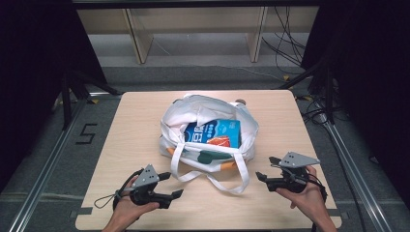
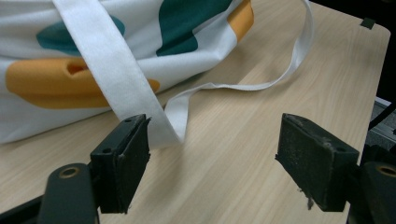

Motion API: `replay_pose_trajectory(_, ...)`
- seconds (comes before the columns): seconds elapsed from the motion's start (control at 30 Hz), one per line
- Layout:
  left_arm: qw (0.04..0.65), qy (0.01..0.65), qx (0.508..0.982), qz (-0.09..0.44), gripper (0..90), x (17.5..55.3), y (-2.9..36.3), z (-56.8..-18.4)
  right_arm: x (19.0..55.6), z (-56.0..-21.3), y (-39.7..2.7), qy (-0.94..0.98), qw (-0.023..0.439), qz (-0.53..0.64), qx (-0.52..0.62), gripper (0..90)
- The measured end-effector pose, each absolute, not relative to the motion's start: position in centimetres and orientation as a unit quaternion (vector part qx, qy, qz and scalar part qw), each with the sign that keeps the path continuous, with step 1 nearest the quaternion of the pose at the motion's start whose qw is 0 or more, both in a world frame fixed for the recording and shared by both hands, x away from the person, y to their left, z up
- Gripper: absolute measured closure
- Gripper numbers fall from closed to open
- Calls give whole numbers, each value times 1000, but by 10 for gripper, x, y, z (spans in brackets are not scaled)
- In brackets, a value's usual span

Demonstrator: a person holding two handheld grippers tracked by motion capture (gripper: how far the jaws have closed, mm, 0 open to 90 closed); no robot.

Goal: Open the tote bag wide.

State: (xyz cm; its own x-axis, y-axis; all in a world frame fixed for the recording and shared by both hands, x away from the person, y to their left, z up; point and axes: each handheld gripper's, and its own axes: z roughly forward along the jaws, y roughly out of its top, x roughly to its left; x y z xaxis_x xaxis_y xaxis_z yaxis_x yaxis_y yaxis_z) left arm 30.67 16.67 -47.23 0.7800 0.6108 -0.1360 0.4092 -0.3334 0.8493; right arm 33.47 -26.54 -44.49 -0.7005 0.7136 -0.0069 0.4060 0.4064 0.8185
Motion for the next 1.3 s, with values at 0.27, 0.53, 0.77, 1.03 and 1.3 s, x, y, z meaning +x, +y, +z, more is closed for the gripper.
replay_pose_trajectory(0.27, 472, 311, 818, 109, 242, 301, 168, -481, 323, -457, -268, 819, 179, 422, 344, 266)
replay_pose_trajectory(0.53, 473, 302, 820, 114, 230, 295, 167, -484, 310, -468, -268, 821, 169, 420, 347, 266)
replay_pose_trajectory(0.77, 477, 313, 814, 109, 227, 291, 164, -488, 301, -471, -268, 824, 168, 423, 338, 263)
replay_pose_trajectory(1.03, 467, 314, 819, 109, 223, 293, 167, -490, 296, -479, -270, 830, 169, 415, 332, 263)
replay_pose_trajectory(1.3, 468, 315, 818, 111, 220, 295, 168, -492, 297, -483, -271, 830, 164, 411, 340, 262)
